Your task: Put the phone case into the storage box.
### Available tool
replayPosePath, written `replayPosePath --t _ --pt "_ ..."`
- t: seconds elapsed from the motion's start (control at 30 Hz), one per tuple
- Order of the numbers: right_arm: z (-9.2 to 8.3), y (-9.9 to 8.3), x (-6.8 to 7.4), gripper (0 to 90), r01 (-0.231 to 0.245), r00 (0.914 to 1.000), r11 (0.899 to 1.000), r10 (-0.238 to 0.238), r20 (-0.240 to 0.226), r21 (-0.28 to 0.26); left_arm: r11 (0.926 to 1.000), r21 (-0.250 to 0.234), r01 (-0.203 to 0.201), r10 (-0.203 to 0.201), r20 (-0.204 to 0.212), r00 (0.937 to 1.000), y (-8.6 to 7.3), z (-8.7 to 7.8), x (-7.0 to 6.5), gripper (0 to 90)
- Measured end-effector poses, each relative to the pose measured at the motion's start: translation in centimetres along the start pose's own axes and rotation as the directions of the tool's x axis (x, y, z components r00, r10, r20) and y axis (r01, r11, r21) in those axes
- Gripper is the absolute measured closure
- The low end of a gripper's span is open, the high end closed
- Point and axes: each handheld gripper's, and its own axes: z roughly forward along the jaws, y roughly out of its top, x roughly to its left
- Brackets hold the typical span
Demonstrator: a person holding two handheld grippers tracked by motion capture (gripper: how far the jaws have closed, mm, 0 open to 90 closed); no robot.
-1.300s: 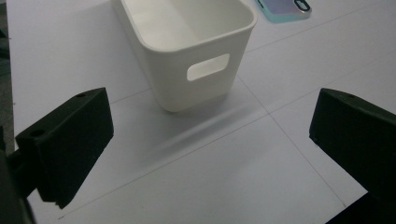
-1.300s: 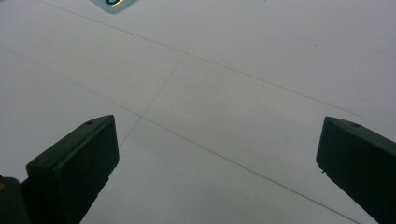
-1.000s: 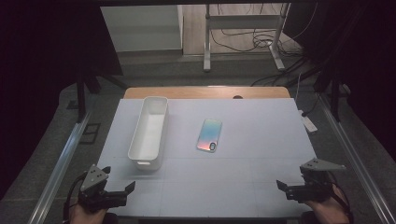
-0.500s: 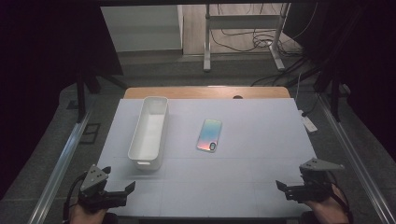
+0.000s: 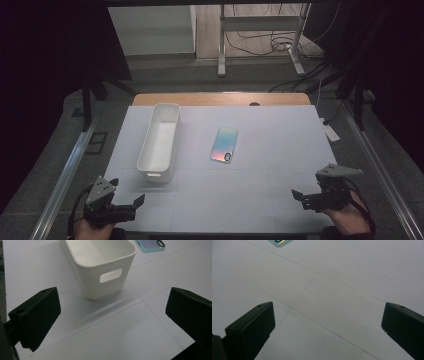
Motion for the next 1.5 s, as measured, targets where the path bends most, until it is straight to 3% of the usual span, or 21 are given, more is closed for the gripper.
replayPosePath --t 0.3,0.73,1.07,1.33,1.5 --pt "0.7 0.7 0.1 0.0 0.027 0.9993 1.0 -0.027 -0.027 -0.004 1.0 0.002 -0.002 0.002 0.0 1.0 0.0 0.0 0.0 0.6" --pt "1.8 2.2 0.3 0.0 0.027 0.9979 1.0 -0.026 -0.06 0.009 1.0 0.002 -0.002 0.002 -0.001 1.0 0.0 0.0 0.0 0.5" --pt "2.7 3.5 0.6 0.0 0.066 0.9948 0.998 -0.064 -0.079 0.018 1.0 0.0 0.002 -0.002 -0.001 1.0 0.0 0.0 0.0 0.1" --pt "3.8 4.7 1.0 0.0 0.076 0.991 0.997 -0.073 -0.112 0.019 1.0 0.001 0.001 -0.001 -0.001 1.0 0.0 0.0 0.0 0.1" --pt "4.6 5.3 1.3 0.0 0.06 0.9893 0.998 -0.055 -0.135 0.026 1.0 0.001 0.001 -0.001 -0.001 1.0 0.0 0.0 0.0 0.1"
